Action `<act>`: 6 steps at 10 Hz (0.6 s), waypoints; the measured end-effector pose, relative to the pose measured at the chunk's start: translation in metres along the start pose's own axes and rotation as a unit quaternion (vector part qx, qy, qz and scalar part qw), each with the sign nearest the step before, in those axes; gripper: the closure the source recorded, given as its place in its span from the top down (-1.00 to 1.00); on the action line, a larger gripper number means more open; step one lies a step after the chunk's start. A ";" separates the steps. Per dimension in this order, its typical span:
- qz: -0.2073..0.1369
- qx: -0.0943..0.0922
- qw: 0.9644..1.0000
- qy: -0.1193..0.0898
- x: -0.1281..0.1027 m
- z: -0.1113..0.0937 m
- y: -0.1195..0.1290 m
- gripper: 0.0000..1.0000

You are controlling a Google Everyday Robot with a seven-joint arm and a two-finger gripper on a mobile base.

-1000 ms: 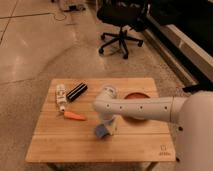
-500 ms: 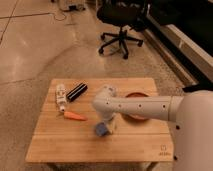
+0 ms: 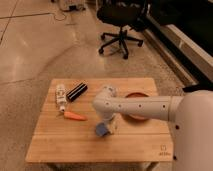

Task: Wipe the white sponge on the table

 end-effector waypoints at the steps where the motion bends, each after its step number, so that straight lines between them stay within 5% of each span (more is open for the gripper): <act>1: -0.002 -0.001 1.000 0.001 -0.001 0.000 -0.001 -1.00; 6: -0.008 -0.005 1.000 0.003 -0.001 0.000 -0.001 -1.00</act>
